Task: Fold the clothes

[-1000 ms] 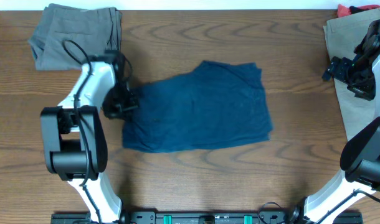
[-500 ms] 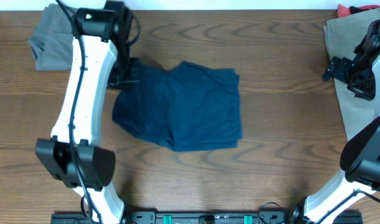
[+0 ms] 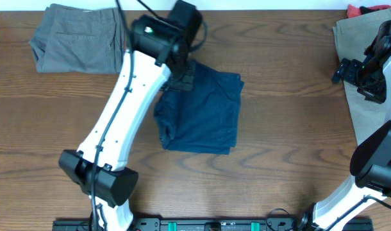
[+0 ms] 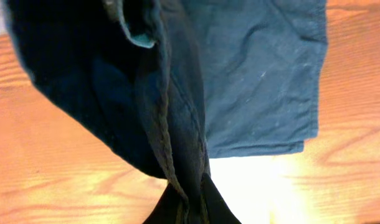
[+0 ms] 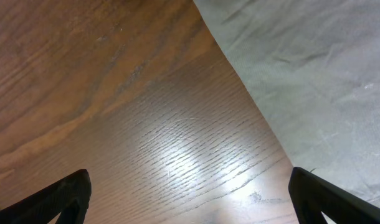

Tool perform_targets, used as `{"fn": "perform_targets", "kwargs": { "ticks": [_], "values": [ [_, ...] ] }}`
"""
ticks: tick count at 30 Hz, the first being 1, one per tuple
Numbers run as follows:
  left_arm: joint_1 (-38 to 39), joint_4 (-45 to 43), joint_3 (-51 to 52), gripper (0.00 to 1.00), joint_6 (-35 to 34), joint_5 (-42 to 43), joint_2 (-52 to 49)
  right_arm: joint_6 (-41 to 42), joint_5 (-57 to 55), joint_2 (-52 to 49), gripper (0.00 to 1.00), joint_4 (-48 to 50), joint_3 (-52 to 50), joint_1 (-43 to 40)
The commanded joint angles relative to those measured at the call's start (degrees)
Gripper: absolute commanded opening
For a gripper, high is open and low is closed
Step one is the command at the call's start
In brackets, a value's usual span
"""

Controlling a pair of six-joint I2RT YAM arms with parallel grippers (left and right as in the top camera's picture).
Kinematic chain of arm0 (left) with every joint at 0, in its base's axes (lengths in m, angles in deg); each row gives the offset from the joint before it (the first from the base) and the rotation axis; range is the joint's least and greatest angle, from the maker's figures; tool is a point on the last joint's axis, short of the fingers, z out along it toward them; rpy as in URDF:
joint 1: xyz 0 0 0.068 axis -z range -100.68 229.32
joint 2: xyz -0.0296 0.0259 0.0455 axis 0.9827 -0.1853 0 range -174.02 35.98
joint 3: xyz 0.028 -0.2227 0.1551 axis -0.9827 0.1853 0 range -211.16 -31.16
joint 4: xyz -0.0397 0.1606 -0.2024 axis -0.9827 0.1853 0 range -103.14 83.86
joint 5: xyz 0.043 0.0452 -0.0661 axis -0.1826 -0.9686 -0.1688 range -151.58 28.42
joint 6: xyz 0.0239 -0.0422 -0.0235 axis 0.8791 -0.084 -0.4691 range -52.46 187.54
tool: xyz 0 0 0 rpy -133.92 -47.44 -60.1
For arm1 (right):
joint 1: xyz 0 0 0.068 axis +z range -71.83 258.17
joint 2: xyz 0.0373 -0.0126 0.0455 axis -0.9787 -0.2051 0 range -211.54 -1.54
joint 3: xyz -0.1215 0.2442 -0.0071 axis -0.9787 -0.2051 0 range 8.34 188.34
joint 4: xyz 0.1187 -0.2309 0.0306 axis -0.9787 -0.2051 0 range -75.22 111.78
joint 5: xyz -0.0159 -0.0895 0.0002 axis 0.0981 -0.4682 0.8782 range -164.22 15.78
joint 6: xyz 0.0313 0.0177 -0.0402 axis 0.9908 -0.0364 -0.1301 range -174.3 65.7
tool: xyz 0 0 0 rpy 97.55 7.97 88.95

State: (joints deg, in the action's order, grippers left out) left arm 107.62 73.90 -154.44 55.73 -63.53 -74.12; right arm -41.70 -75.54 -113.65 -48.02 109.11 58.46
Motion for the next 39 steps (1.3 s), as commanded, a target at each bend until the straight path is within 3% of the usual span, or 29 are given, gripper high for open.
{"fn": "perform_targets", "kwargs": {
  "ticks": [1, 16, 34, 36, 39],
  "values": [
    [0.8, -2.3, 0.5, 0.06, -1.2, -1.1, -2.4, 0.6, -0.4, 0.5, 0.99, -0.1, 0.6, -0.3],
    [1.7, -8.8, 0.5, 0.06, -1.2, 7.0, -12.4, 0.6, -0.4, 0.5, 0.99, -0.1, 0.6, -0.3],
    [6.4, -9.1, 0.5, 0.07, -1.2, 7.6, -18.8, 0.6, -0.4, 0.5, 0.99, -0.1, 0.6, -0.3],
    [6.7, -9.0, 0.5, 0.11, -1.2, 7.6, -18.8, 0.6, -0.4, 0.5, 0.99, -0.1, 0.6, -0.3],
    [7.0, -8.5, 0.5, 0.29, -1.2, 7.9, -18.8, 0.6, -0.4, 0.5, 0.99, -0.1, 0.6, -0.3]
  ]
}}
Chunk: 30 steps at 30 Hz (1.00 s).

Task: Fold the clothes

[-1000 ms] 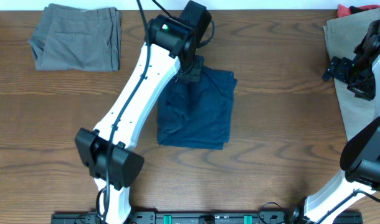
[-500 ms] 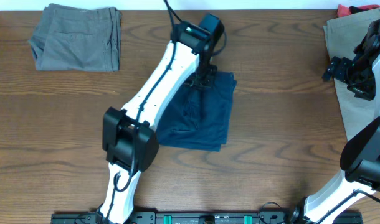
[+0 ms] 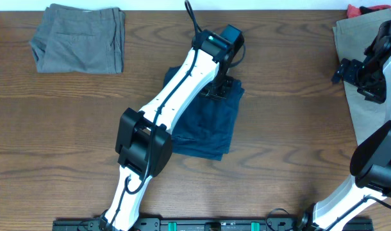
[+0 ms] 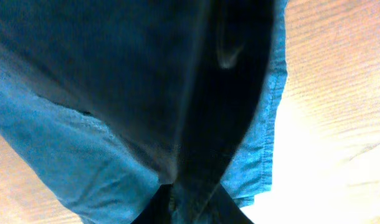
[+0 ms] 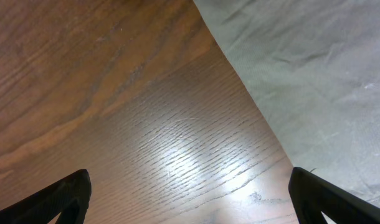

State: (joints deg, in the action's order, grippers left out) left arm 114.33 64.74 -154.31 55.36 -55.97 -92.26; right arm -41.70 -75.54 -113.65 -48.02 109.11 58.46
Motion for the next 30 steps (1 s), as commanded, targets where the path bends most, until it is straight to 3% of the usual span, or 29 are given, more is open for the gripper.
{"fn": "perform_targets", "kwargs": {
  "ticks": [1, 22, 27, 30],
  "values": [
    [0.3, 0.9, 0.4, 0.30, -0.8, 0.9, -0.7, 0.6, -0.4, 0.5, 0.99, -0.1, 0.6, -0.3],
    [1.4, 4.9, 0.7, 0.31, -0.8, 3.0, -0.6, 0.6, -0.4, 0.5, 0.99, -0.1, 0.6, -0.3],
    [3.0, 1.4, 3.7, 0.30, -0.8, 3.0, -0.7, 0.6, -0.4, 0.5, 0.99, -0.1, 0.6, -0.3],
    [3.5, -2.6, 7.5, 0.24, -1.3, 3.0, -0.7, 0.6, -0.4, 0.5, 0.99, -0.1, 0.6, -0.3]
  ]
}}
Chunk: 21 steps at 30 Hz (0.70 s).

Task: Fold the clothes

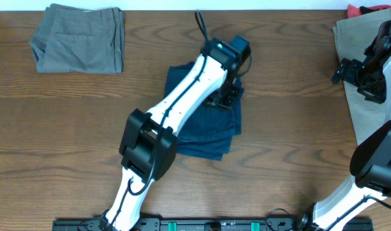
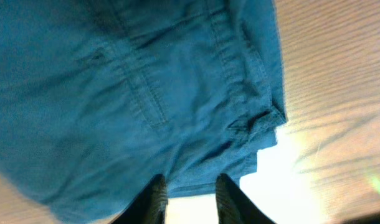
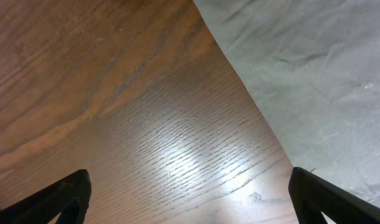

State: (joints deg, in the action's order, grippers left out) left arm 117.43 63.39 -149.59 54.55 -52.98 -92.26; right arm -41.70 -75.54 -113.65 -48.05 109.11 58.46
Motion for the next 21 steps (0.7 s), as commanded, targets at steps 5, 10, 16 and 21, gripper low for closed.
{"fn": "perform_targets", "kwargs": {
  "ticks": [5, 10, 16, 21],
  "values": [
    [0.4, -8.0, 10.0, 0.11, -2.3, 2.6, -0.7, 0.6, -0.4, 0.5, 0.99, 0.0, 0.6, -0.3],
    [0.9, -15.3, 17.1, 0.08, -2.3, 10.5, -0.7, 0.6, -0.4, 0.5, 0.99, 0.0, 0.6, -0.3],
    [3.2, -18.6, 23.2, 0.06, -2.4, 12.0, -0.7, 0.6, -0.4, 0.5, 0.99, 0.0, 0.6, -0.3],
    [5.9, -17.9, 23.5, 0.06, -6.3, 12.0, -0.4, 0.6, -0.4, 0.5, 0.99, 0.0, 0.6, -0.3]
  ]
}}
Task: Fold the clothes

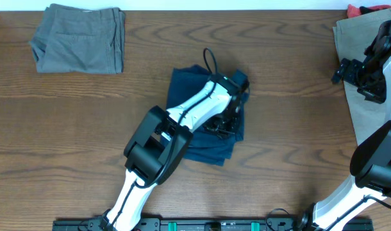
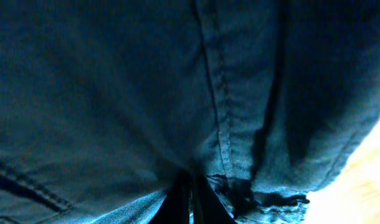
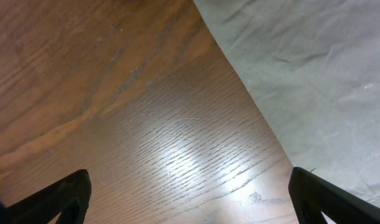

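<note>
Dark blue shorts (image 1: 186,82) lie folded at the table's middle and fill the left wrist view (image 2: 115,93). My left gripper (image 1: 225,120) is down on their right part. Its dark fingers (image 2: 191,200) stand almost together, with a fold of blue cloth bunched at their tips. My right gripper (image 1: 349,69) hovers at the far right. In the right wrist view it is open (image 3: 190,202) over bare wood, beside a spread khaki garment (image 3: 314,74) and holding nothing.
Grey shorts (image 1: 80,38) lie folded at the back left corner. The khaki garment (image 1: 356,38) lies along the right edge, with a bit of red cloth (image 1: 362,9) behind it. The brown wooden table (image 1: 54,128) surrounds the blue shorts.
My left gripper was open just above the blue shorts' right edge. Now it sits lower and nearer on the cloth with its fingers shut. The right arm has not moved.
My left gripper held a hanging flap of the blue shorts over their back left part. Then it held that flap over the right side. Then it was open, the flap lying folded over. Now it is shut on the cloth again.
</note>
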Tool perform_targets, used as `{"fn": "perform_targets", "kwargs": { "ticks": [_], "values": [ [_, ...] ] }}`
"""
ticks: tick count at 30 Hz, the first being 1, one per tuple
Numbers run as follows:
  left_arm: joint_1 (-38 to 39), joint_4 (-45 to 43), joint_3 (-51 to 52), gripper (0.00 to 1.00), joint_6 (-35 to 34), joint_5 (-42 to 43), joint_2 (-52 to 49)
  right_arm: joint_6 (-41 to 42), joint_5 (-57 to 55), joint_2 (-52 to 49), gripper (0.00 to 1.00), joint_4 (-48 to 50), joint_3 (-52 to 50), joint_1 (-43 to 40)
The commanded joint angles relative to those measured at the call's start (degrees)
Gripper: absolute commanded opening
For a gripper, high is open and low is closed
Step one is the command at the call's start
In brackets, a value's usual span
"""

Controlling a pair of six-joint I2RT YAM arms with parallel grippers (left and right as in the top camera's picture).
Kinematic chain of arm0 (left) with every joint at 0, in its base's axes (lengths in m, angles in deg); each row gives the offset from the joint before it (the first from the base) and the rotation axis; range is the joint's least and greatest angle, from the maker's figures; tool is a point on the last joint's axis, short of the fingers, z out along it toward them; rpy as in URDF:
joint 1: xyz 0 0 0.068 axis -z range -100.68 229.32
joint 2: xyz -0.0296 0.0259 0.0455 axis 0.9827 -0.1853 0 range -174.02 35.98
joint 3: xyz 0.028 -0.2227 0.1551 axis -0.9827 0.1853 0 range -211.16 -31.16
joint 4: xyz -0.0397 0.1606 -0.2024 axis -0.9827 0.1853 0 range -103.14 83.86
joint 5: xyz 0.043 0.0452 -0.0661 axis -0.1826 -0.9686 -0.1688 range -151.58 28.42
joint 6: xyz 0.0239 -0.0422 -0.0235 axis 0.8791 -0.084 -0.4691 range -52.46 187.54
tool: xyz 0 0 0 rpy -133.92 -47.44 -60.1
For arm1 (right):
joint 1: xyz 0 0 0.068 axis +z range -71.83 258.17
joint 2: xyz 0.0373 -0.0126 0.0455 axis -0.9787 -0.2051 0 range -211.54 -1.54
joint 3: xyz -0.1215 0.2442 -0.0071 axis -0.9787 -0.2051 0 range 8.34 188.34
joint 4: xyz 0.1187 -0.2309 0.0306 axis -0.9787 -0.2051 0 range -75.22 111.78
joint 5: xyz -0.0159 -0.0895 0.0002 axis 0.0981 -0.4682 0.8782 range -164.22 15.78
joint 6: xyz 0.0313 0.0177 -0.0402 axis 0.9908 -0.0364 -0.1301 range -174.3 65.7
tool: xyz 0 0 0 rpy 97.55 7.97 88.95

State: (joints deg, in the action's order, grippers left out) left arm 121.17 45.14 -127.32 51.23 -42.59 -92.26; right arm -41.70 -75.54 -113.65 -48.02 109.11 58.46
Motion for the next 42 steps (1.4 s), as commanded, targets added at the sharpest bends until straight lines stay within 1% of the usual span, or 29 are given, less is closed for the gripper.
{"fn": "perform_targets", "kwargs": {
  "ticks": [1, 6, 11, 15, 18, 21, 24, 31, 33, 42],
  "values": [
    [2.8, 0.3, 1.2, 0.06, -4.0, 1.6, -0.3, 0.6, -0.4, 0.5, 0.99, -0.1, 0.6, -0.3],
    [5.6, 0.3, 0.9, 0.06, -7.6, 1.6, 1.7, 0.6, -0.4, 0.5, 0.99, -0.1, 0.6, -0.3],
    [5.8, 0.2, -1.4, 0.06, -7.8, 1.4, 6.9, 0.6, -0.4, 0.5, 0.99, -0.1, 0.6, -0.3],
    [4.8, -4.5, -1.6, 0.06, -7.8, 0.7, 12.0, 0.6, -0.4, 0.5, 0.99, -0.1, 0.6, -0.3],
    [4.1, -8.2, -1.6, 0.06, -7.8, -2.5, 13.8, 0.6, -0.4, 0.5, 0.99, -0.1, 0.6, -0.3],
    [4.0, -9.6, -1.6, 0.06, -7.8, -4.2, 13.3, 0.6, -0.4, 0.5, 0.99, -0.1, 0.6, -0.3],
    [4.3, -8.6, -1.2, 0.06, -9.6, -4.0, 11.7, 0.6, -0.4, 0.5, 0.99, -0.1, 0.6, -0.3],
    [6.2, -8.5, 2.3, 0.06, -10.1, -1.0, 8.0, 0.6, -0.4, 0.5, 0.99, -0.1, 0.6, -0.3],
    [7.1, -8.5, 2.6, 0.06, -10.3, 0.2, 6.9, 0.6, -0.3, 0.5, 0.99, -0.1, 0.6, -0.3],
    [12.8, -9.6, 2.8, 0.06, -10.6, 0.2, 3.8, 0.6, -0.4, 0.5, 0.99, -0.1, 0.6, -0.3]
  ]
}}
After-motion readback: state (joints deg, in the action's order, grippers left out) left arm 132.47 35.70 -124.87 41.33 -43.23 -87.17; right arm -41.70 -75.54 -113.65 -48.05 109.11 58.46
